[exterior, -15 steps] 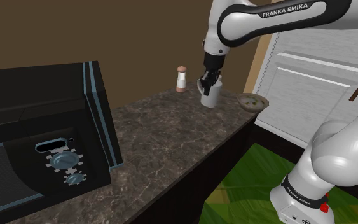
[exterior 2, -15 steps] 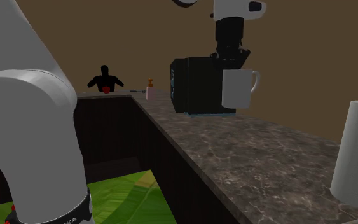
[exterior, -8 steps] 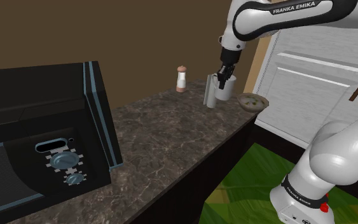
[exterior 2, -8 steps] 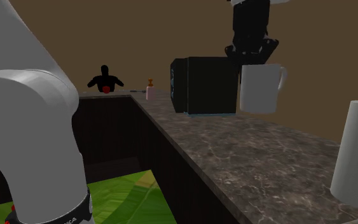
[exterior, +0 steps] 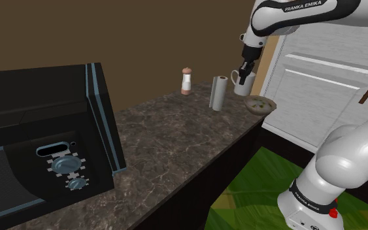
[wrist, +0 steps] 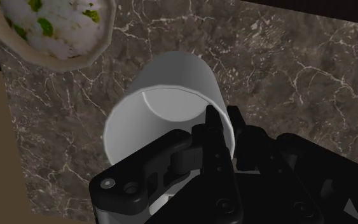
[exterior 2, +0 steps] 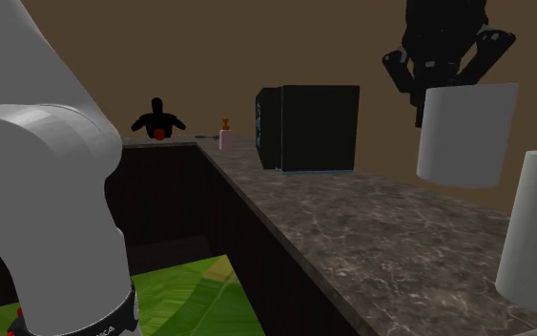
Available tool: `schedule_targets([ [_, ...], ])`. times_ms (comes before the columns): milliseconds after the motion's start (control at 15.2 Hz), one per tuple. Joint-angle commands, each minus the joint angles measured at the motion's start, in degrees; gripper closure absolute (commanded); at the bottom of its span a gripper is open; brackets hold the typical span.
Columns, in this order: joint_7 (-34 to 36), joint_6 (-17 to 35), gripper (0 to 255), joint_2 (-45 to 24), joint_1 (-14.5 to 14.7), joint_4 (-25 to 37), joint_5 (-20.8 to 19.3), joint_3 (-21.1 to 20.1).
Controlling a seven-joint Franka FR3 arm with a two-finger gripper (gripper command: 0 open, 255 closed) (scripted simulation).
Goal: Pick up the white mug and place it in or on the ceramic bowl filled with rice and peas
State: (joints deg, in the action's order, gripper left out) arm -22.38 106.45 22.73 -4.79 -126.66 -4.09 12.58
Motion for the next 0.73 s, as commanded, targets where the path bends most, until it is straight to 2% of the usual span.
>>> schedule_targets([
  [0, -2.85, -0.36, 255, -0.53, -0.97, 0.99, -0.55, 2.00],
  [660, -17.94, -1.51, 255, -9.10, -5.04, 10.99, -0.30, 12.48],
])
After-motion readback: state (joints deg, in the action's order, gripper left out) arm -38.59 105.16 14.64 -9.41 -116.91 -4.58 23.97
